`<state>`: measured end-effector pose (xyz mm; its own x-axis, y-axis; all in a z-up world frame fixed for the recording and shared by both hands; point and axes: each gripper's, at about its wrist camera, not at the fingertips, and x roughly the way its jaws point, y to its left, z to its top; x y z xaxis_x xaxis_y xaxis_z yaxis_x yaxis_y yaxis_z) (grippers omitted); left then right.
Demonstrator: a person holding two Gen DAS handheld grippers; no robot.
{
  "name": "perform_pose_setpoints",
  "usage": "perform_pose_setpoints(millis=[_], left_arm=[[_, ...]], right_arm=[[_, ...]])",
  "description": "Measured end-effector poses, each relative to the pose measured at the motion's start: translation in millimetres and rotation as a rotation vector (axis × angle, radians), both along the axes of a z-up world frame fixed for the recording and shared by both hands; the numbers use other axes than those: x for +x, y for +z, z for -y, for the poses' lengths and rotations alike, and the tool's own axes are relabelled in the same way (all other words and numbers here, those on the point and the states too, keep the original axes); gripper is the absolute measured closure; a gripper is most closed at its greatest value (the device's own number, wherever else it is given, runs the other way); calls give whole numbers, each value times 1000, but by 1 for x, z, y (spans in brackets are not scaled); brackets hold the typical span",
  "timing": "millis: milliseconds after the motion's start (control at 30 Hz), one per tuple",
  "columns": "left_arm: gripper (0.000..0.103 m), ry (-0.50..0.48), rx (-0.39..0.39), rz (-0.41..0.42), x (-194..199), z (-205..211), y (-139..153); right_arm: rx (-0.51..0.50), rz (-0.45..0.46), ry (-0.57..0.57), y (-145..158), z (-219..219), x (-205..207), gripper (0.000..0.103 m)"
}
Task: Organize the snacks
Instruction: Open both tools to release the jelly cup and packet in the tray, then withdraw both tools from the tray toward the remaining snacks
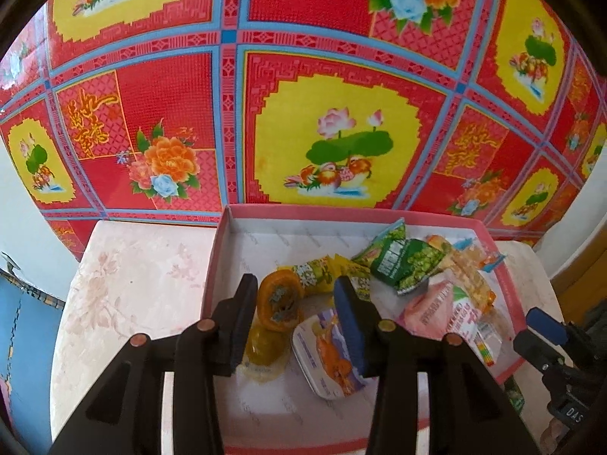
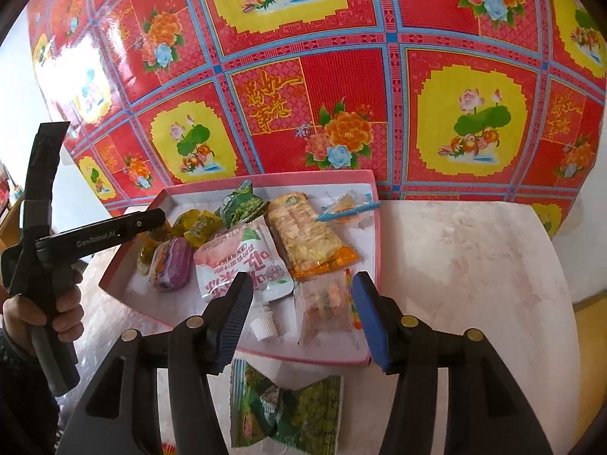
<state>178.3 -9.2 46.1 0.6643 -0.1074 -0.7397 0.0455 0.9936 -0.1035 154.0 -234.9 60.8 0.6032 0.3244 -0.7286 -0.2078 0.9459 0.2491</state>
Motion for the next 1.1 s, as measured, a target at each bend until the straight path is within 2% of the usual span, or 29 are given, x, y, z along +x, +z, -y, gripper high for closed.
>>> perform_pose_setpoints(millis=[367,500,633,1100], left_arm=[[59,-30,0,15,-44,2,25],[59,-30,2,19,-39,-8,32],[59,-32,0,20,-38,1,29],[59,-41,-13,18,-72,7,33]], right_arm=[[5,17,-2,8,3,-20,47],[4,26,-6,13,5,-28,47],[3,29,-5,18,5,-36,47],[-5,53,-4,34,6,-71,47]])
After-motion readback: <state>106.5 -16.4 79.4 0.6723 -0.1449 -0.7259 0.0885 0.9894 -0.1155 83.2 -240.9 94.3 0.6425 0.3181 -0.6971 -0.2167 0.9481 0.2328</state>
